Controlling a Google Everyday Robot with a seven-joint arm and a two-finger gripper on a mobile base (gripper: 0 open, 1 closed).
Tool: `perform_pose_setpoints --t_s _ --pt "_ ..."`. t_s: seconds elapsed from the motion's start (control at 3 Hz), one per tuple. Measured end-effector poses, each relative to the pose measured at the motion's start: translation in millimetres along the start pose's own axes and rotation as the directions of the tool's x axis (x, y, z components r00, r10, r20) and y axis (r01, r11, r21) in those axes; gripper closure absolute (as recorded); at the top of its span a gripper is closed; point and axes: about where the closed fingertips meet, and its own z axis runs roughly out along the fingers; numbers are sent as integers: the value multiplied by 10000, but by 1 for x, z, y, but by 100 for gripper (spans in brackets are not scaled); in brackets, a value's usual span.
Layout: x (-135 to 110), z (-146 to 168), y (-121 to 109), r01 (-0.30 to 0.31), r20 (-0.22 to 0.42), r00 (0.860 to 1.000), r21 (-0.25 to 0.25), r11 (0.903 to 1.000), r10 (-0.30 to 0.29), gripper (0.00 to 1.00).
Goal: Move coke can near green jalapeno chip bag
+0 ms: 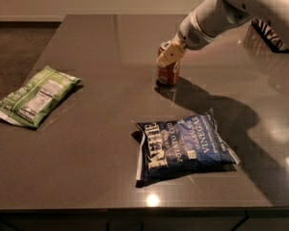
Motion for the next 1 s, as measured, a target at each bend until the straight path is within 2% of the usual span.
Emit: perform_pose_setpoints --t_s 0.33,0.67,1.0 --pt "-18 -2 16 504 234 9985 -540 9973 -492 85" --pt "-47 4 47 1459 621 9884 -1355 9800 -1386 100" --pt "-72 17 78 2474 879 9683 -2060 9468 -2339 100"
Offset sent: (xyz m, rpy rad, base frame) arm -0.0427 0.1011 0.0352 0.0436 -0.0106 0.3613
